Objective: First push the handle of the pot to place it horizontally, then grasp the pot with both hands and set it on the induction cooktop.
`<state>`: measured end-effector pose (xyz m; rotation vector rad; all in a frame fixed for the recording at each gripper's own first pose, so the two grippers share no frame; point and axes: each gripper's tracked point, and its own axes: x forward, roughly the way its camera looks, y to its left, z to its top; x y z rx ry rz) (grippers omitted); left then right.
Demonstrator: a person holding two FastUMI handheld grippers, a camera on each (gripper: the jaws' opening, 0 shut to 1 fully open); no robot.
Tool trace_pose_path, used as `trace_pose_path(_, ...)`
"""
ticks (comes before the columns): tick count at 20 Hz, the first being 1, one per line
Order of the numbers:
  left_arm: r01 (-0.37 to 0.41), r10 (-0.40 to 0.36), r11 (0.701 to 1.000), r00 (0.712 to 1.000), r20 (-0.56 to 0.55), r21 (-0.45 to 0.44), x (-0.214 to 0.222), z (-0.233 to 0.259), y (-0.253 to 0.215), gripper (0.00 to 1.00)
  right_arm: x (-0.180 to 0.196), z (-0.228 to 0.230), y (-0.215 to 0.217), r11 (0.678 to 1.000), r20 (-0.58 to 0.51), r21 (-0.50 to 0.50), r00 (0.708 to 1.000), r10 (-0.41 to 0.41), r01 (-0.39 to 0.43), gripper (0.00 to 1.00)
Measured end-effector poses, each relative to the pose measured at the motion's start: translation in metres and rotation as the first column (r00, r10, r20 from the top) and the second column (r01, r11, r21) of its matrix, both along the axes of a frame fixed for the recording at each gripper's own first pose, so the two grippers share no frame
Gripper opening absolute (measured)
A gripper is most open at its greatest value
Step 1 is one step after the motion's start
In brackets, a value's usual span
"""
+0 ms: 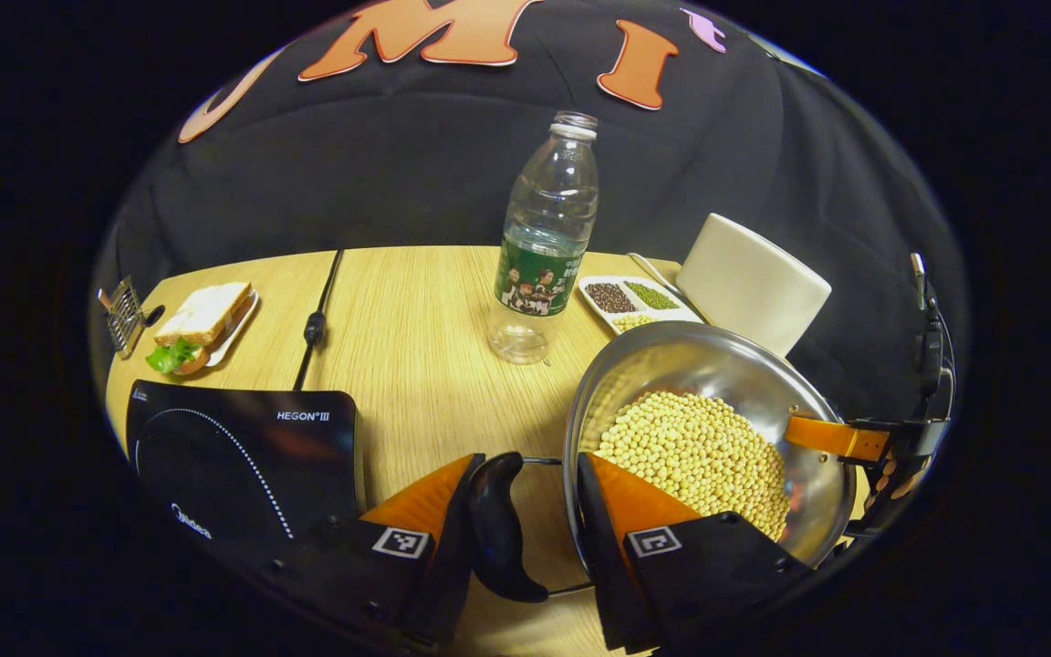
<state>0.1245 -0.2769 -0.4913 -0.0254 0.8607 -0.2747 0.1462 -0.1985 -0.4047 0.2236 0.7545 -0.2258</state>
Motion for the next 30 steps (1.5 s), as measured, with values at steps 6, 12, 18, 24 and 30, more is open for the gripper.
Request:
trace_pose_path(6,-0.011,0.011,1.0,1.0,-0.024,-0.008,-0.009,0.012,0.004,0.64,-0.021,0.015,0.007,0.999,0.003,0.026,0.999,-0.034,0.034,0.56)
trace_pose_path(12,-0.02,0.02,1.0,0.999,0.04,-0.014,-0.012,0.044,0.022,0.66,-0.032,0.046,0.035,0.999,0.04,0.048,0.999,-0.028,0.026,0.56)
trace_pose_path(18,-0.05,0.052,0.998,0.996,0.075,-0.024,-0.021,0.078,0.054,0.61,-0.039,0.074,0.073,0.999,0.067,0.038,0.998,0.012,-0.015,0.56)
trace_pose_path(24,-0.094,0.097,0.995,0.99,0.099,-0.03,-0.031,0.107,0.092,0.6,-0.04,0.097,0.118,0.998,0.089,0.019,0.994,0.06,-0.062,0.56)
trace_pose_path(30,-0.142,0.145,0.989,0.982,0.121,-0.031,-0.04,0.134,0.143,0.6,-0.04,0.11,0.17,0.993,0.105,0.013,0.987,0.118,-0.12,0.56)
